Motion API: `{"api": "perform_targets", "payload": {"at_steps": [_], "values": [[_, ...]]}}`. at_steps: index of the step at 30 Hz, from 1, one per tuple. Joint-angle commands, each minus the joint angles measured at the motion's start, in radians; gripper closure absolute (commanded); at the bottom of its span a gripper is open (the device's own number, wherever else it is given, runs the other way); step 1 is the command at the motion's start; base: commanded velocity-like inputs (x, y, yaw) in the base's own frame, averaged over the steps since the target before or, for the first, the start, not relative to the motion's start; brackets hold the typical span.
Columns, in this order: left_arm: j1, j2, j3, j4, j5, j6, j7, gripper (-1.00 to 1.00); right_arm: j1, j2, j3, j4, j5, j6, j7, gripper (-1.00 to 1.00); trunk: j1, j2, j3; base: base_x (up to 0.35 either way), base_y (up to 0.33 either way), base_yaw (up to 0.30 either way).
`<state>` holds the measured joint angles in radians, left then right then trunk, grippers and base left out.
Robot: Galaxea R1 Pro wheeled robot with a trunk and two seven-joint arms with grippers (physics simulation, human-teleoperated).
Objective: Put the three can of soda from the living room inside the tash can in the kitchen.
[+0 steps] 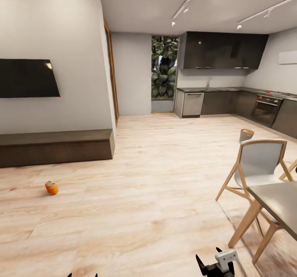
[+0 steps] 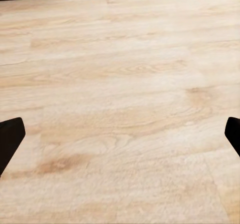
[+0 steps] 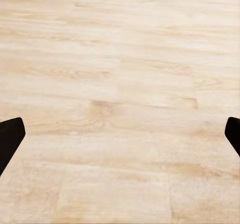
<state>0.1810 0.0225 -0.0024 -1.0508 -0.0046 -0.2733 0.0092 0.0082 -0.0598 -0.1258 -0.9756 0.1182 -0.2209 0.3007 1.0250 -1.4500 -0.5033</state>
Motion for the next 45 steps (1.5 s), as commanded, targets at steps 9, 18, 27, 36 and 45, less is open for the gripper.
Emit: {"api": "perform_targets", "payload": {"at_steps": [9,18,27,36,45], "values": [[0.0,0.0,-0.001,0.0,0.0,-0.001,0.0,-1.0,0.0,0.0,0.0,0.0,0.0,0.0,0.0,-1.0,0.0,0.0,-0.013,0.304,0.098,-0.091],[0.0,0.0,-0.001,0.0,0.0,-0.001,0.0,-1.0,0.0,0.001,0.001,0.0,0.0,0.0,0.0,-1.0,0.0,0.0,-0.016,0.304,0.097,-0.075],[0.0,0.0,-0.001,0.0,0.0,-0.001,0.0,-1.0,0.0,0.001,0.002,0.0,0.0,0.0,0.0,-1.0,0.0,0.0,-0.017,0.304,0.097,-0.215],[0.0,0.0,-0.001,0.0,0.0,-0.001,0.0,-1.0,0.0,0.001,0.002,0.001,0.0,0.0,0.0,-1.0,0.0,0.0,-0.017,0.304,0.098,-0.173],[0.0,0.0,-0.001,0.0,0.0,-0.001,0.0,-1.0,0.0,0.001,0.002,0.001,0.0,0.0,0.0,-1.0,0.0,0.0,-0.017,0.304,0.098,-0.07]]}}
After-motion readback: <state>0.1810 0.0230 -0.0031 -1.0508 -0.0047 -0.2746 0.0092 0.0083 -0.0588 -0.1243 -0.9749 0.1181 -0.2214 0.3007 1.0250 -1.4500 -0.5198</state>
